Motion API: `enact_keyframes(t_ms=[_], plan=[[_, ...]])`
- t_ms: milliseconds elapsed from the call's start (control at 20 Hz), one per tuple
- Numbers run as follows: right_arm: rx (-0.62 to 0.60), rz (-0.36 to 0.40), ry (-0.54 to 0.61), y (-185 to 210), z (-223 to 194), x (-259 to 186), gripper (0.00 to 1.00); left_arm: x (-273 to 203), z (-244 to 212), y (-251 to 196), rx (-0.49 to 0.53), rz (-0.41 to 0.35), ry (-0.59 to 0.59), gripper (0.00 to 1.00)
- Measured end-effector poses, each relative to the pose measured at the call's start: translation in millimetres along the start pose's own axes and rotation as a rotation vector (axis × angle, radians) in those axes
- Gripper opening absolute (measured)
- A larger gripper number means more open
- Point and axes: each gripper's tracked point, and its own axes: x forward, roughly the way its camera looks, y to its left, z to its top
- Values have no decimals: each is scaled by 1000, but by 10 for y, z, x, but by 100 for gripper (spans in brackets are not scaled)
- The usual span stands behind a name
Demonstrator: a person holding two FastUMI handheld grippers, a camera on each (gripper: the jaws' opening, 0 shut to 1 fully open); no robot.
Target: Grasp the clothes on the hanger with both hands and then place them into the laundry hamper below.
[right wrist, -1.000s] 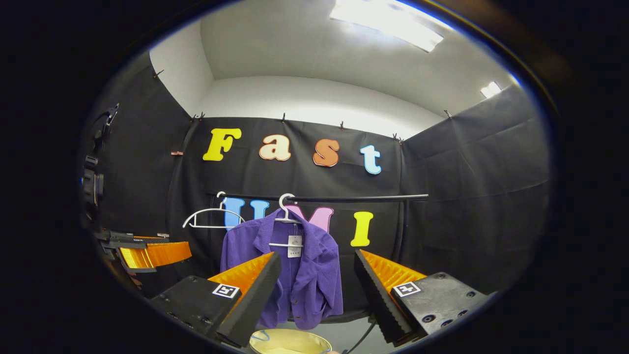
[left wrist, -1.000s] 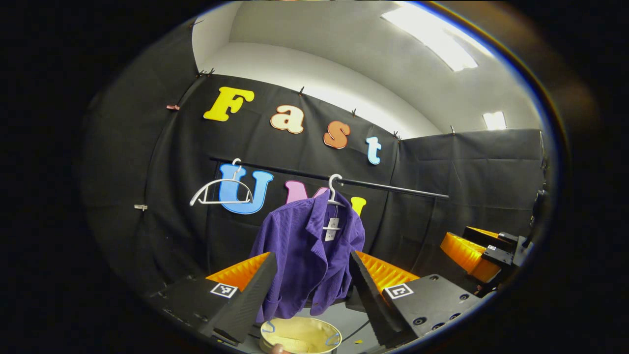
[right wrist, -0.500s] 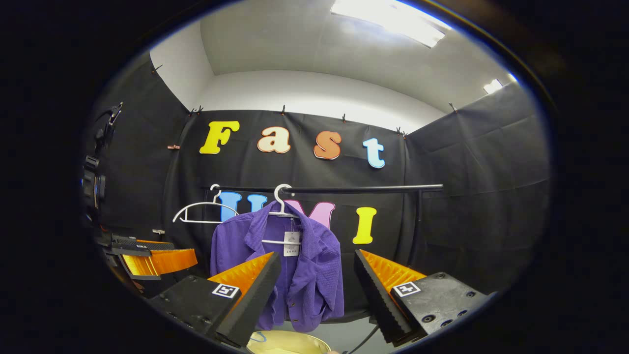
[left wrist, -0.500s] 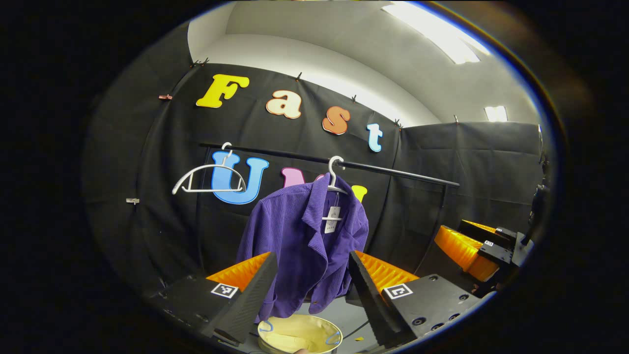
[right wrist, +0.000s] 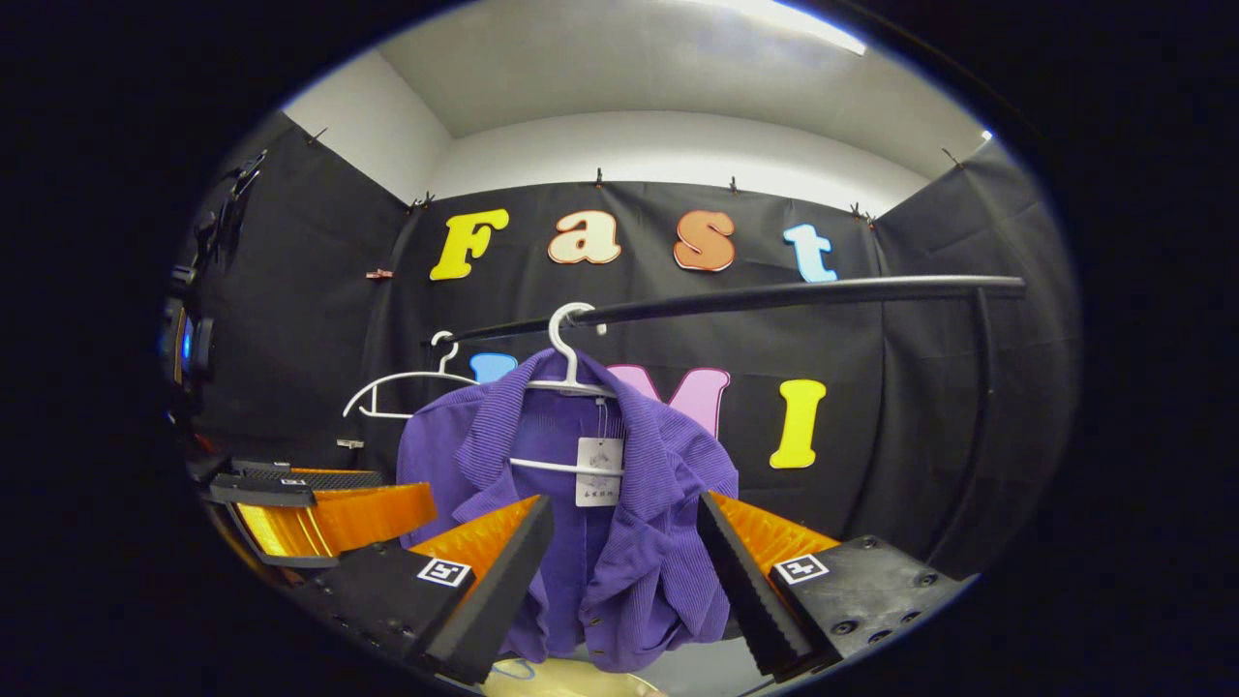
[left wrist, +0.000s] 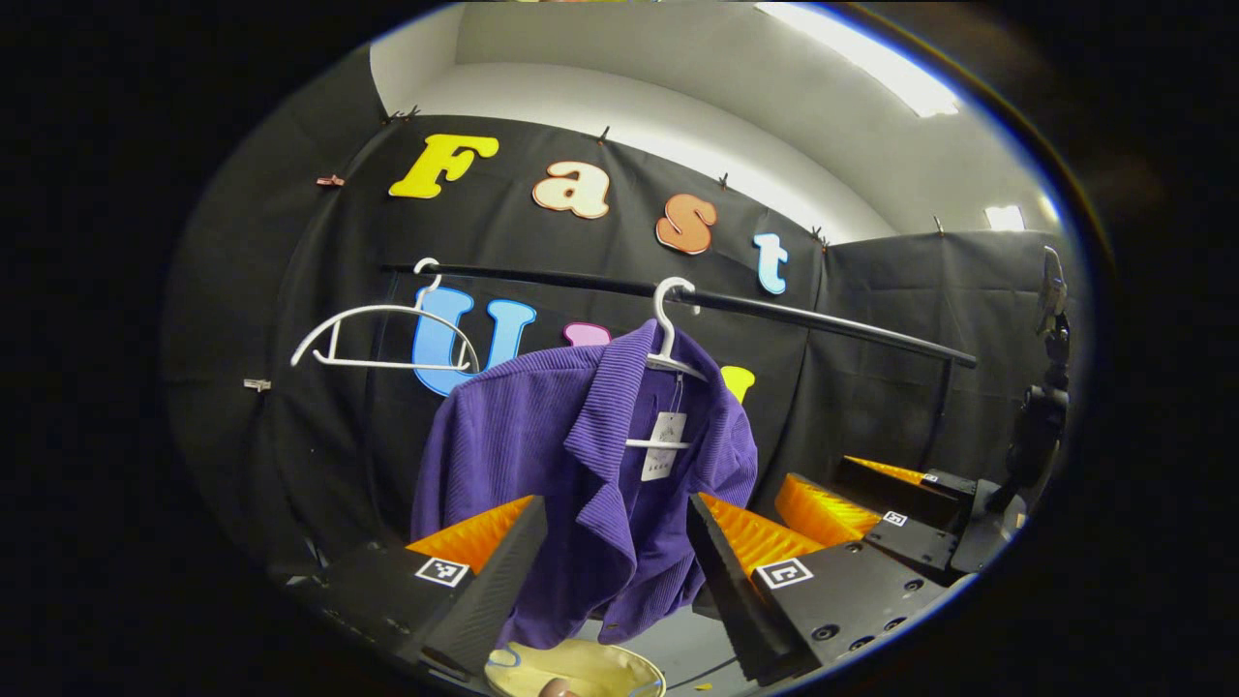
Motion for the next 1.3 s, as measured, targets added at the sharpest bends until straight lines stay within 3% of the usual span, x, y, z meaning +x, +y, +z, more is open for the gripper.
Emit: enact_keyframes(t_ms=[350, 800, 1100, 1200, 1250, 1300], plan=[[46, 38, 77, -175, -440, 579, 97, 553, -212, 128, -18, 96, 35, 92], [99, 76, 143, -123, -803, 1187, 98, 996, -364, 433, 0, 249, 54, 92], [156, 116, 181, -99, -982, 1503, 97, 1234, -432, 448, 56, 270, 54, 86], [158, 113, 186, -138, -1024, 1570, 88, 1304, -476, 427, 46, 253, 64, 80], [163, 113, 190, -177, -1025, 1582, 65, 1335, -487, 417, 39, 246, 71, 77], [169, 119, 190, -173, -1041, 1612, 53, 1359, -499, 473, 38, 260, 76, 60]])
